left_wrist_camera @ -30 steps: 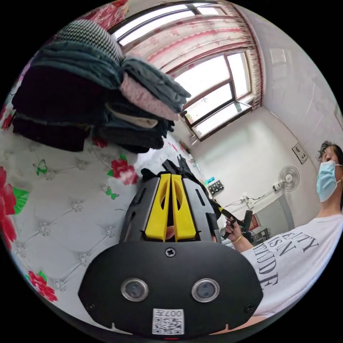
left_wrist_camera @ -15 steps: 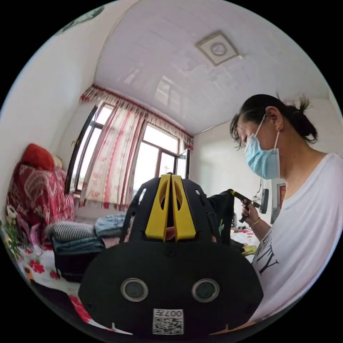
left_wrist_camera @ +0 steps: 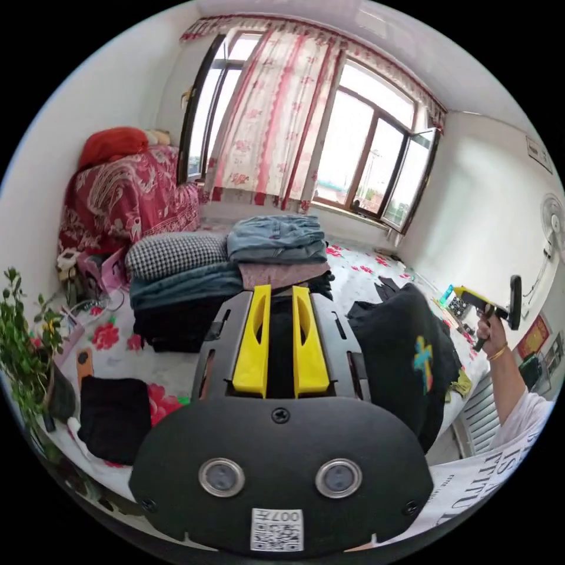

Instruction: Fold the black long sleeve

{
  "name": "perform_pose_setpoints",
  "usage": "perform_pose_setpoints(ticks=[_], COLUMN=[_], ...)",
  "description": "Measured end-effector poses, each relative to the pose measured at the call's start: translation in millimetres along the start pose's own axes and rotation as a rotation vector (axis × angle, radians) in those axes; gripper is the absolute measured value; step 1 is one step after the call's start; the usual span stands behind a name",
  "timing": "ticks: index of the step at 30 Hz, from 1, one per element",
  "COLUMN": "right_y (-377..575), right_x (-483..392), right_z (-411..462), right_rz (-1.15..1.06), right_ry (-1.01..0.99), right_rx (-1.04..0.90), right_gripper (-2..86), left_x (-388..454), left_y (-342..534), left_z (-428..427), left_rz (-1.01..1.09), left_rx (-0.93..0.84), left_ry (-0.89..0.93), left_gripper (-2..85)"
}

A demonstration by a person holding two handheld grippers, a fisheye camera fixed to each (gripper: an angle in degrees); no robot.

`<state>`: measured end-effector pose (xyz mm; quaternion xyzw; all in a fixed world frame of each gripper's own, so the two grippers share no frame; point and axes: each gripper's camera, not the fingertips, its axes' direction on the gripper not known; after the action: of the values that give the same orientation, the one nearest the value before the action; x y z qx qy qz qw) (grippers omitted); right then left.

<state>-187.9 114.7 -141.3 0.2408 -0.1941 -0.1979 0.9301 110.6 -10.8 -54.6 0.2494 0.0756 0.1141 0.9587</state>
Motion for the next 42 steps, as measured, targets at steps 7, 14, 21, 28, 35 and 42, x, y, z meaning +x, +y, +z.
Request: perform_pose_setpoints(ticks=[7, 14, 21, 28, 35, 42], right_y=[185.1, 206.1, 109.7, 68.7, 175.1, 212.1], right_x=[110.0, 101.4, 125.6, 211.4, 154.8, 90.2], right_z=[87.8, 172.0, 131.7, 2.1, 107.0, 158.9], right_rz=[0.376, 0.238, 0.015, 0.315, 0.209, 0.023], right_ry=[0.032, -0.045, 0.288, 0.556, -0.232, -0.372], right_rx=[-0.425, -0.679, -0.498, -0.072, -0.509, -0.657], right_gripper=[9.6, 8.1, 2.6, 6.1, 10.7, 11.2], left_x=[-36.4, -28.5, -30.3, -61.1, -70.3, -46.1], left_y=[196.9, 253.2, 233.8, 246.6, 283.8, 283.7], left_z=[50.7, 58.4, 62.7, 11.3, -18.2, 7.5], left_rz=[-0.186, -0.258, -0.181, -0.253, -0.344, -0.162], left_rx=[-0.519, -0.654, -0.67, -0.612, -0.598, -0.637], left_ry=[-0.07, -0.078, -0.12, -0.16, -0.041, 0.116], left_gripper=[5.4, 5.7, 5.7, 6.2, 9.9, 13.0])
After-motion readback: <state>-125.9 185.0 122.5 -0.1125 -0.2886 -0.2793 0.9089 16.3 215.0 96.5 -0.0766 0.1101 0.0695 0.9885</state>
